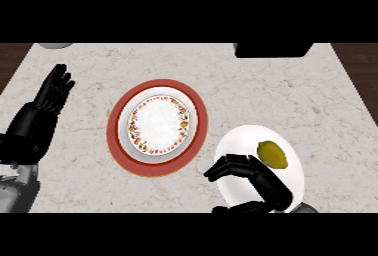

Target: Pick the lemon from the plate and place it in the plate

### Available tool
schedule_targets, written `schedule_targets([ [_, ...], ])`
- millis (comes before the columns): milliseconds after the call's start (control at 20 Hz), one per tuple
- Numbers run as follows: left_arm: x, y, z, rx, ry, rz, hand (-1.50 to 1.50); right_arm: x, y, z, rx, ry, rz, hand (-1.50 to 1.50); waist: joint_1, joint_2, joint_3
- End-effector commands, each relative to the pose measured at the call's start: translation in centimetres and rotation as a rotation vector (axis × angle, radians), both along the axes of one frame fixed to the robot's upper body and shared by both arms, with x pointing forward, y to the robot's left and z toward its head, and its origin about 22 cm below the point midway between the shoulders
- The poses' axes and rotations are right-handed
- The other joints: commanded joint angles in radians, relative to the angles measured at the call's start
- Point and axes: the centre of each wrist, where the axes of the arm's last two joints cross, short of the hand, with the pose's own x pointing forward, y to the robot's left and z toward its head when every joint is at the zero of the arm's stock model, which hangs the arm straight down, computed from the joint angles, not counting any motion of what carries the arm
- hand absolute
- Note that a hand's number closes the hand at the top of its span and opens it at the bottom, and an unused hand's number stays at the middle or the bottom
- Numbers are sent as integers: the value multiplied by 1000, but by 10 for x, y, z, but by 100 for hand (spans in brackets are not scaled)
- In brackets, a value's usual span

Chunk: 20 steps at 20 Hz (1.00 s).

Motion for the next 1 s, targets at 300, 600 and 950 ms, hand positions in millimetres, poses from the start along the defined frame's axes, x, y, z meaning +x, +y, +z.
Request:
schedule_targets([
  [300, 16, 3, 9, -24, -1, -43, 0, 2, -63, 23, 164, -177, -40, -150, 6, 2, -1],
  [600, 17, 1, 14, 3, -16, -36, 0, 16, -101, 82, -261, -206, -178, -150, 5, -2, -4],
  [950, 14, -10, 9, -14, 17, -41, 0, 8, -125, 134, -776, -134, -197, -150, 2, -3, -5],
])
